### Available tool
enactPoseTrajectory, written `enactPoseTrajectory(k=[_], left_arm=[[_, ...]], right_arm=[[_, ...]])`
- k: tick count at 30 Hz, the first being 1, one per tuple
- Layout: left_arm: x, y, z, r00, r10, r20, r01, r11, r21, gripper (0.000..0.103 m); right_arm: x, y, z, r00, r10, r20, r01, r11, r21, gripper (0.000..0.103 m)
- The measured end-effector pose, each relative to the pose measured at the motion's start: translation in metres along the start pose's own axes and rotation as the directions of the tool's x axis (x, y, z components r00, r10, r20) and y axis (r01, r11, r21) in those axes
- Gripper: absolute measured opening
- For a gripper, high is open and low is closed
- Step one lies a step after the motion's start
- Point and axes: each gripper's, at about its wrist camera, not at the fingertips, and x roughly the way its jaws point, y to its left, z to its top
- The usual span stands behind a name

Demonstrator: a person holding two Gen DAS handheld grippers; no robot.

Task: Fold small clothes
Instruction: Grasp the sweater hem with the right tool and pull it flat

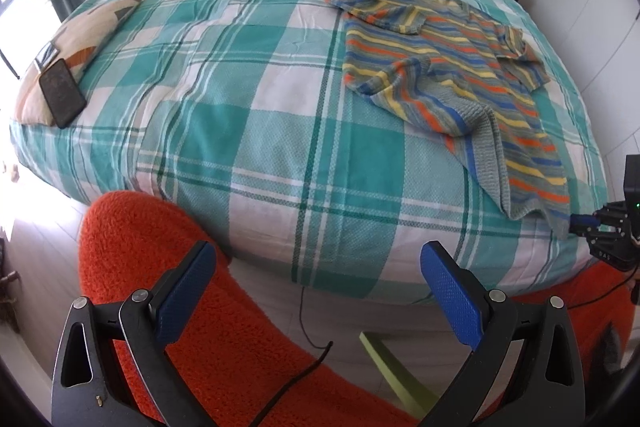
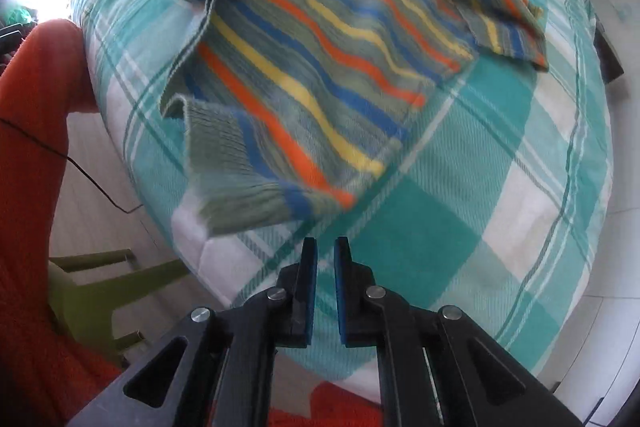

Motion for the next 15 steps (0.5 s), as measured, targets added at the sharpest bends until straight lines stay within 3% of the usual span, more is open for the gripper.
enactPoseTrajectory(k=[3,5,7,8,9,11,12,13,15], left_arm=[[-0.003,-0.012,0.006,1.000,-0.025,0.014,0.025,1.000,0.009,0.102],[-0.006,-0.015,0.008,0.999,-0.039,0.028,0.039,0.999,0.005,0.102],[-0.005,-0.016,0.009,0.999,-0.047,0.025,0.047,0.999,-0.001,0.102],[-0.004,-0.016,0.009,0.999,-0.050,0.019,0.050,0.999,-0.001,0.102],[-0.004,-0.016,0.009,0.999,-0.050,0.016,0.050,0.999,-0.002,0.102],[-0.006,-0.013,0.009,0.999,-0.045,0.020,0.045,0.999,-0.008,0.102],[-0.008,-0.010,0.008,0.999,-0.043,0.024,0.043,0.999,-0.014,0.102],[-0.010,-0.006,0.008,0.999,-0.038,0.028,0.038,0.999,-0.024,0.102],[-0.015,0.005,0.006,0.999,-0.021,0.041,0.023,0.999,-0.048,0.102]], right_arm=[[-0.006,-0.018,-0.016,1.000,-0.001,0.004,0.001,0.998,0.070,0.032],[-0.030,-0.025,-0.007,0.993,0.026,0.117,-0.041,0.991,0.130,0.038],[-0.054,-0.026,0.017,0.960,0.121,0.254,-0.166,0.973,0.163,0.059],[-0.062,-0.024,0.033,0.930,0.173,0.324,-0.236,0.957,0.166,0.073],[-0.066,-0.021,0.051,0.895,0.227,0.383,-0.308,0.937,0.165,0.078],[-0.057,-0.007,0.093,0.823,0.337,0.458,-0.446,0.882,0.152,0.078],[-0.042,0.001,0.113,0.807,0.360,0.468,-0.482,0.859,0.171,0.078],[-0.027,0.003,0.130,0.804,0.373,0.463,-0.504,0.841,0.198,0.078],[0.003,0.027,0.166,0.802,0.401,0.442,-0.524,0.827,0.200,0.057]])
